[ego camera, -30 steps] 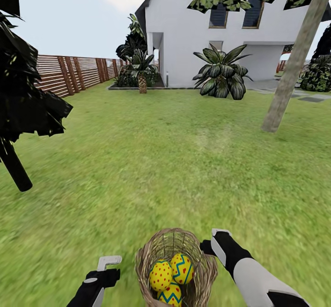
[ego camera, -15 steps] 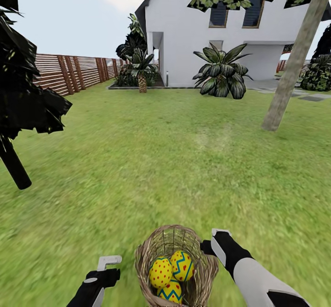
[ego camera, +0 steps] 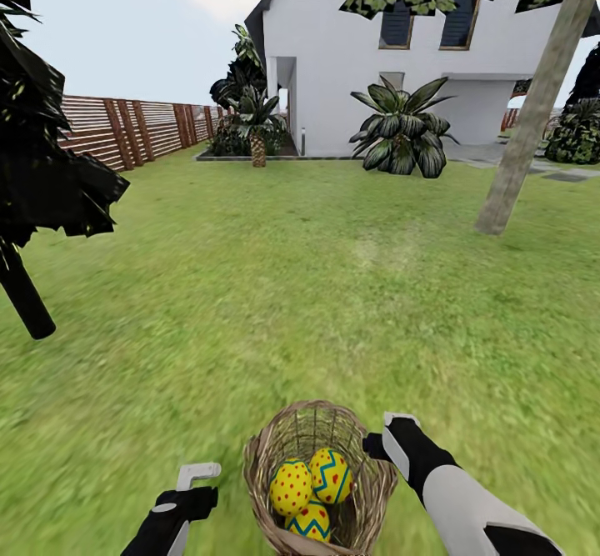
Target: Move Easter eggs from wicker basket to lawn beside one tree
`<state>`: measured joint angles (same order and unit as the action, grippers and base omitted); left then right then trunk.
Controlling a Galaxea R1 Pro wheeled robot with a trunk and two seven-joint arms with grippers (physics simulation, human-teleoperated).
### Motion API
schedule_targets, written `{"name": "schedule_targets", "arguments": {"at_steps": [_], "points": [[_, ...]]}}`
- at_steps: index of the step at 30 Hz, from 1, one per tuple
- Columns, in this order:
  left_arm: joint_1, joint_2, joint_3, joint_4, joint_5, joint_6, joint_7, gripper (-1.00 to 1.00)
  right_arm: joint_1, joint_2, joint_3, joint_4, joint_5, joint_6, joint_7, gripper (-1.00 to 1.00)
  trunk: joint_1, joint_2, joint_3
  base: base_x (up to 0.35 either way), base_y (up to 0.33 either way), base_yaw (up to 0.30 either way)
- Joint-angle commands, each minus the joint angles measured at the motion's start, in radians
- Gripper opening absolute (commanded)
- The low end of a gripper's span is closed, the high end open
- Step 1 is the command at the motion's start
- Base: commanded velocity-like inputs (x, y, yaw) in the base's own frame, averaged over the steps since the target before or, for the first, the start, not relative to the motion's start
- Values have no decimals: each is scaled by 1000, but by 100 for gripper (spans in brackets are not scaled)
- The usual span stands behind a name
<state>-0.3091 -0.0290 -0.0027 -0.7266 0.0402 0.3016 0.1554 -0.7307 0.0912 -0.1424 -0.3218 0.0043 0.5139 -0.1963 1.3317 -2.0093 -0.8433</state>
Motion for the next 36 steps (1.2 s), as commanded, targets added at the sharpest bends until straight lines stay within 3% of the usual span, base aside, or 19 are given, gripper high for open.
{"name": "schedule_targets", "arguments": {"at_steps": [1,18,22,23,36], "points": [[0,0,0,-2,5,5,4,100,0,1,-5,-2,0,5,-3,100,4,-8,-4,0,0,0],[-1,0,0,-1,4,5,4,100,-1,1,-3,6,1,5,-3,100,69,-127,-57,0,0,0],[-1,0,0,-1,4,5,4,100,-1,1,-3,9,2,5,-3,100,69,-127,-57,0,0,0],[-1,0,0,-1,4,5,4,100,-1,1,-3,10,2,5,-3,-100,69,-127,-57,0,0,0],[-1,0,0,-2,5,5,4,100,-1,-8,-3,26,2,5,-3,-100,69,-127,-57,0,0,0]]}}
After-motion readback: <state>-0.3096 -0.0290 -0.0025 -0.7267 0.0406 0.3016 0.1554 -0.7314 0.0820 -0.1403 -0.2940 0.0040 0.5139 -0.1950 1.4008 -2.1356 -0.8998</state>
